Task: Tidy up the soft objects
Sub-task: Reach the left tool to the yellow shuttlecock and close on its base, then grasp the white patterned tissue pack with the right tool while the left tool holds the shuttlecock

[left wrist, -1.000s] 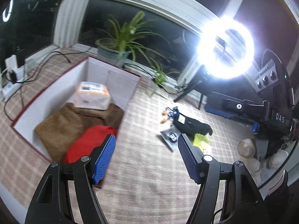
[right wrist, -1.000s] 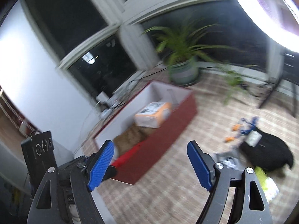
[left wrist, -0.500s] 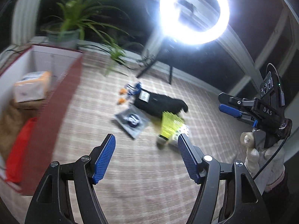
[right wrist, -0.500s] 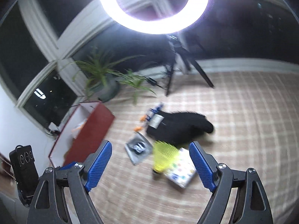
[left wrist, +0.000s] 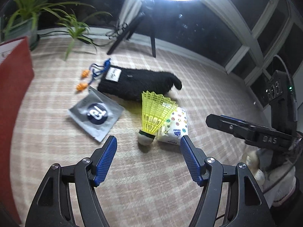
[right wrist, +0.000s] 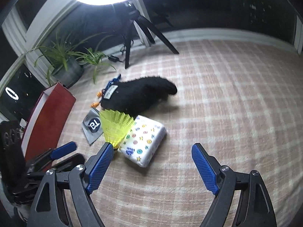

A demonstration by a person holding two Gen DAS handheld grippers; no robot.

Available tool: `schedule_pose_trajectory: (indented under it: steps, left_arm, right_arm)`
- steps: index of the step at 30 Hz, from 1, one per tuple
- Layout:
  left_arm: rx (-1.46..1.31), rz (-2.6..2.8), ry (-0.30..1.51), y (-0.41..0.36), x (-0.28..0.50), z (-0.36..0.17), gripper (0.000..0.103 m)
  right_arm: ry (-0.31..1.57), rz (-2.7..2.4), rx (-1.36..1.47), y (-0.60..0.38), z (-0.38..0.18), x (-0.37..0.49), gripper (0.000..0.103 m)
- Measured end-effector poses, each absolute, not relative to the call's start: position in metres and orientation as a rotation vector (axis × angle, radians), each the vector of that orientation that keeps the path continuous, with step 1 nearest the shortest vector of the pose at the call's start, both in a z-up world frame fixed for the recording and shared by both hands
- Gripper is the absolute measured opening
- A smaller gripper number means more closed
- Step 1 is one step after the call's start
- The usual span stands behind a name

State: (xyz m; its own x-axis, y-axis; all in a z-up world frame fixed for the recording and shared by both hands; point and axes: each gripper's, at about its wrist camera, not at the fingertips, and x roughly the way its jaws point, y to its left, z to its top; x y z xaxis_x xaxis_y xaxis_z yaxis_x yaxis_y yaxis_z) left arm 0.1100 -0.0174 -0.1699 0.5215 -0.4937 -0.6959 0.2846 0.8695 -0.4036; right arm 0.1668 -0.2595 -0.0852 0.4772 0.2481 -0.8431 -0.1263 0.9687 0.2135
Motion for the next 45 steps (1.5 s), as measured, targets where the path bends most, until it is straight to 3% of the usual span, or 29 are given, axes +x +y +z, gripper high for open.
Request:
schedule_pose_trajectory:
  steps: [6,17,19,25,28,45]
  left_arm:
    - [-0.201,-0.491,0.936,-0.038,0.122,-0.19,0.068]
    - [-0.178,-0.49,0.939,-0.051,0.15,-0.205,0.05]
    - [-0.164,-0.49,0.94,-0.053,0.152,-0.208,0.043]
    - [-0.137,-0.484,0.948,-0.057,0.159,-0.216,0.039]
    - [-0.119,-0.486,0.952,-0.059,0.159,-0.219,0.032]
    - [-0.137,-0.424,0.943,-0.025,0.158,-0.219,0.03]
  right_arm:
    - [1.079,0.211,0.169,-0.266,-0.096,0.17,0.082]
    - [1.104,0.223,0.166,-0.252,-0.11,0.177,0.081]
    - [1.106,0.224,0.159,-0.248,-0.112,0.179,0.081]
    - [1.11,0.23,0.136,-0.238,-0.118,0.186,0.079]
    - [1.109,0.231,0.121,-0.235,-0.118,0.187,0.079]
    - [1.182,0.191,0.039,-0.22,-0.144,0.215,0.079]
